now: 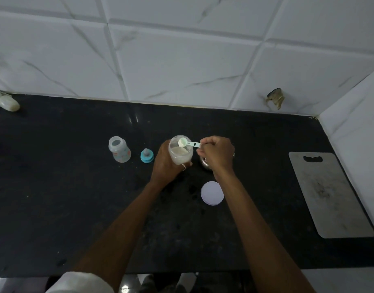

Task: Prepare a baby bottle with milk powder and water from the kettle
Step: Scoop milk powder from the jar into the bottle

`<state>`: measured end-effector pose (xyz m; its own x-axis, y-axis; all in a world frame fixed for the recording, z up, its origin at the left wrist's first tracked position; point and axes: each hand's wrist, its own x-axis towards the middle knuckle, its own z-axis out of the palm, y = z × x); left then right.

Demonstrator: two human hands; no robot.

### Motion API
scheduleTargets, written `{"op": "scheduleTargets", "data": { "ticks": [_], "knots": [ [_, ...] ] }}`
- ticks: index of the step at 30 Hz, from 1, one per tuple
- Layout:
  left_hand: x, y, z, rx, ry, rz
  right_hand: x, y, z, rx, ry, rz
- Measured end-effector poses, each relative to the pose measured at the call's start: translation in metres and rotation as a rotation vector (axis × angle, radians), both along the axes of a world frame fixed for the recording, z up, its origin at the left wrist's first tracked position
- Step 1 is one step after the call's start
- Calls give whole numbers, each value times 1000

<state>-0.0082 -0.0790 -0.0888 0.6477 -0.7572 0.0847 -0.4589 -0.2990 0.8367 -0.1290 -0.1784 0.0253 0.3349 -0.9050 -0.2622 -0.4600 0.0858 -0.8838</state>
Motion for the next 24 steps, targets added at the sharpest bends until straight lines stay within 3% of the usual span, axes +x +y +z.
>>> {"op": "scheduleTargets", "data": {
  "ticks": [11,17,21,24],
  "knots": [
    [-7,14,15,128,124,65,2,7,8,53,-72,-43],
    [1,48,50,63,-17,136,13,22,31,96,-158,-32],
    [30,74,80,-50,-214,308,40,33,47,150,-244,-40],
    [55,95,90,-78,-235,403,61,45,56,200,-292,-15]
  ]
}}
